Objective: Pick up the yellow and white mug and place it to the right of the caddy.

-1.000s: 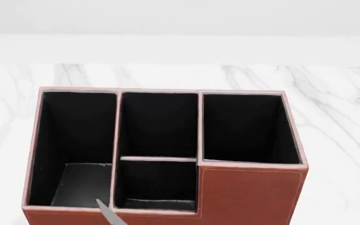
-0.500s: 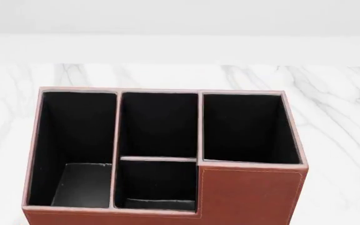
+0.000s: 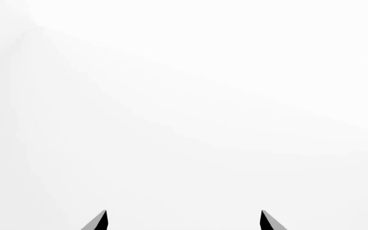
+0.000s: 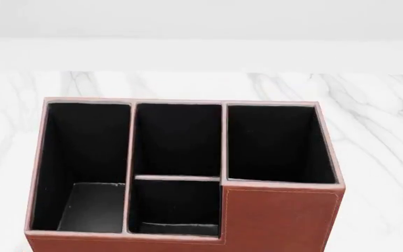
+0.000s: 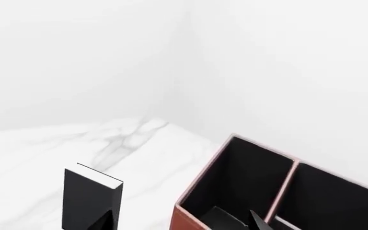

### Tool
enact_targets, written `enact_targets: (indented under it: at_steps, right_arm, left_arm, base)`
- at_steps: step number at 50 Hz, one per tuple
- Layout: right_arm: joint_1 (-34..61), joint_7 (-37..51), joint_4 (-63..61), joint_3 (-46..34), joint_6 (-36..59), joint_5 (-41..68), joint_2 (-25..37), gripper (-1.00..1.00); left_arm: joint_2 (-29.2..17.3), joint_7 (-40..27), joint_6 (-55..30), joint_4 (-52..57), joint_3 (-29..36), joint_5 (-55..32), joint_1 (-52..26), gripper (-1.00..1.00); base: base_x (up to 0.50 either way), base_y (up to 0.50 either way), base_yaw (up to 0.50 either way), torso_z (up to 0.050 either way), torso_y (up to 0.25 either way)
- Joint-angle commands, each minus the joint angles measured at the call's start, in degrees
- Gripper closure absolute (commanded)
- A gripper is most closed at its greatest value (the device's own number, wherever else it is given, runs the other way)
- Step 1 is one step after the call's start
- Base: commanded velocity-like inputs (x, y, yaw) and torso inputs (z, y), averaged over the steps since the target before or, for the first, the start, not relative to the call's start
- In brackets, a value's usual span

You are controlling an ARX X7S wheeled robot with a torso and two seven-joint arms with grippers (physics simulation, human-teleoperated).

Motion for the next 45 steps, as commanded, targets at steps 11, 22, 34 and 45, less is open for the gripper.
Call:
enact_targets:
  at_steps: [11, 22, 34, 45]
  right_arm:
    - [-4.6, -2.5, 3.1, -0.1, -1.7, -0.6, -0.2, -1.00]
    - [-7.6, -5.1, 6.3, -0.8, -3.5, -1.1, -0.5, -1.00]
    - [-10.0, -8.1, 9.5, -1.2, -5.6, -0.8, 0.2, -1.00]
    - [-12.1, -12.2, 14.0, -0.8, -9.4, 0.1, 1.3, -1.00]
  left_arm:
    - [0.0, 0.1, 0.1, 0.0, 0.1, 0.1, 0.0, -1.00]
    - [0.0, 0.2, 0.1, 0.0, -0.3, -0.3, 0.0, -1.00]
    - [0.0, 0.3, 0.0, 0.0, -0.3, -0.4, 0.0, -1.00]
    - [0.0, 0.2, 0.0, 0.0, 0.2, 0.1, 0.0, -1.00]
  base:
    - [0.00, 0.00, 0.00, 0.000, 0.000]
    - [0.00, 0.00, 0.00, 0.000, 0.000]
    - [0.00, 0.00, 0.00, 0.000, 0.000]
    - [0.00, 0.00, 0.00, 0.000, 0.000]
